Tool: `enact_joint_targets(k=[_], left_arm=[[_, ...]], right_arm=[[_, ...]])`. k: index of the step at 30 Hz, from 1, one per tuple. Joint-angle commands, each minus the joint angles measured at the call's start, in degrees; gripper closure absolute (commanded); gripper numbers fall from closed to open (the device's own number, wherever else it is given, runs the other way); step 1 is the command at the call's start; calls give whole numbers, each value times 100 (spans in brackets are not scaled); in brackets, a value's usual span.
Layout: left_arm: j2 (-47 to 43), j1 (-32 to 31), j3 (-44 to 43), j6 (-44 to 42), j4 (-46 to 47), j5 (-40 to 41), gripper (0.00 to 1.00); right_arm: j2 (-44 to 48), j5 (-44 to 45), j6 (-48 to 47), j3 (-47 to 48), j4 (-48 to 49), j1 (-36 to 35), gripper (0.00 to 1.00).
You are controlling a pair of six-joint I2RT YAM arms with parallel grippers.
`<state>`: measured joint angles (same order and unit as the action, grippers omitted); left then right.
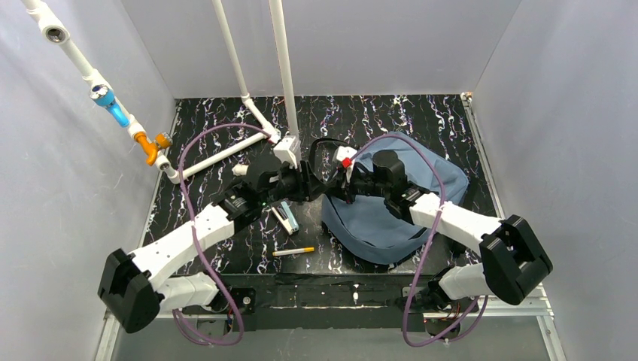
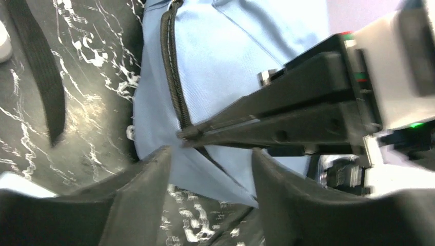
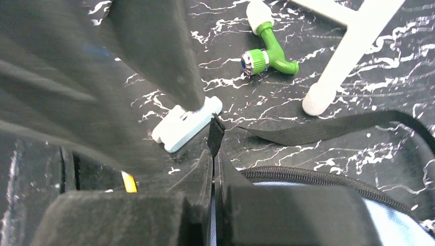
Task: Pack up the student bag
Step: Zip the student bag at the center of the board.
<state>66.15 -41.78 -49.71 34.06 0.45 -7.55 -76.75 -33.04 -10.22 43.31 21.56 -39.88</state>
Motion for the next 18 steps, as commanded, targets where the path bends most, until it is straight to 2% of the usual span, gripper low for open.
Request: enact_joint_targets(k=[1,3,5,7,9,15,18], left_arm=[[-1137,-35,545,660,229,654,28],[-1323,-55,857,998,216,676,22],[-1238,-164,1010,1388,233,676,22],[-932,-537,1025,1587,349,1073,23],[-462,-950,808,1533,487,1400,33],[693,-1110,350,1693,715,1568,41],[829,-1120,388,1762,710,1753,57]], right_arm=[[-54,811,1235,589,45,-2,99],[-95,1285,1535,955,-635,-2,99],[-132,1766,1922,1244,-1163,-2,99],[-119,1918,2097,1345,-1385,-2,99],[-55,1960,2323,1282,-1311,-2,99],[-112,1884,2453,1344,-1470,-11,99],[-111,1953,2552,1406,-1471,-20,99]])
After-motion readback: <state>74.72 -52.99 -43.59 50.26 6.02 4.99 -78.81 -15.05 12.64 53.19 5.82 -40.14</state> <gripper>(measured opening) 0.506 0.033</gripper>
